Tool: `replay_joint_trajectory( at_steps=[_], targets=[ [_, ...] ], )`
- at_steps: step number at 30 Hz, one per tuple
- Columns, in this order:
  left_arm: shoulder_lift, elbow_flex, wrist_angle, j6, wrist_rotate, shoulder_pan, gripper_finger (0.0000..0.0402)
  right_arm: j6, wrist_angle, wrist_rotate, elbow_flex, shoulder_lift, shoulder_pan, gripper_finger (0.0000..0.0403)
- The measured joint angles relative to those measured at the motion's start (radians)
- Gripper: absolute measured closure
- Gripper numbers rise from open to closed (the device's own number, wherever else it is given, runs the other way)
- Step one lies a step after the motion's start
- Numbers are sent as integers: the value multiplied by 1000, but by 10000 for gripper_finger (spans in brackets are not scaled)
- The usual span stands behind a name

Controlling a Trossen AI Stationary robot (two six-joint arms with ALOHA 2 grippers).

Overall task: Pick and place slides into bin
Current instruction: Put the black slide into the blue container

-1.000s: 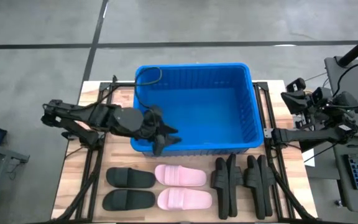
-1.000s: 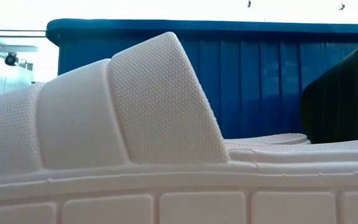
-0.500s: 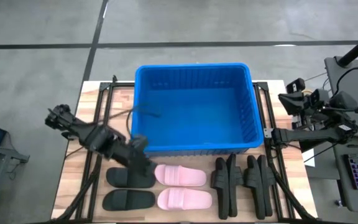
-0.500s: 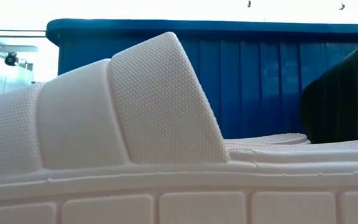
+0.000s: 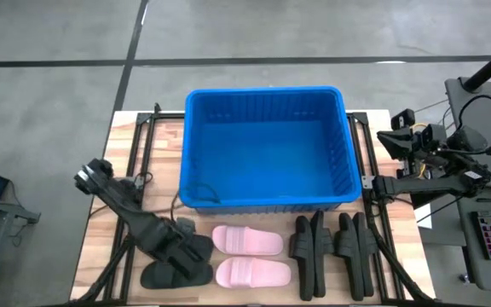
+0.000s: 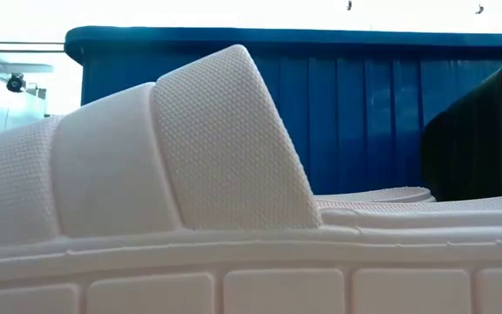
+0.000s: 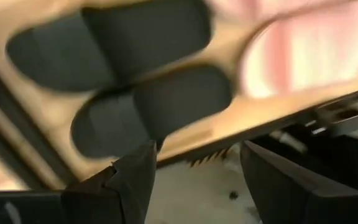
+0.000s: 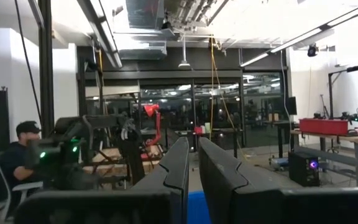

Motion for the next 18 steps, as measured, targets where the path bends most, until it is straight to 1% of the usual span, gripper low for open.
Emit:
replay_joint_trajectory(
  at_steps=[3,5,9,14,18],
  targets=[
    [64,0,0,-1,147,-15,185,0,0,0,0,0,0,374],
    [107,0,1,-12,211,-29,185,0,0,0,0,0,0,374],
    [178,1,1,-64,230,-55,185,0,0,0,0,0,0,374],
    [237,-1,0,-182,232,-72,185,0,0,0,0,0,0,374],
    [266,-2,-10,-209,244,-73,185,0,0,0,0,0,0,374]
  ],
)
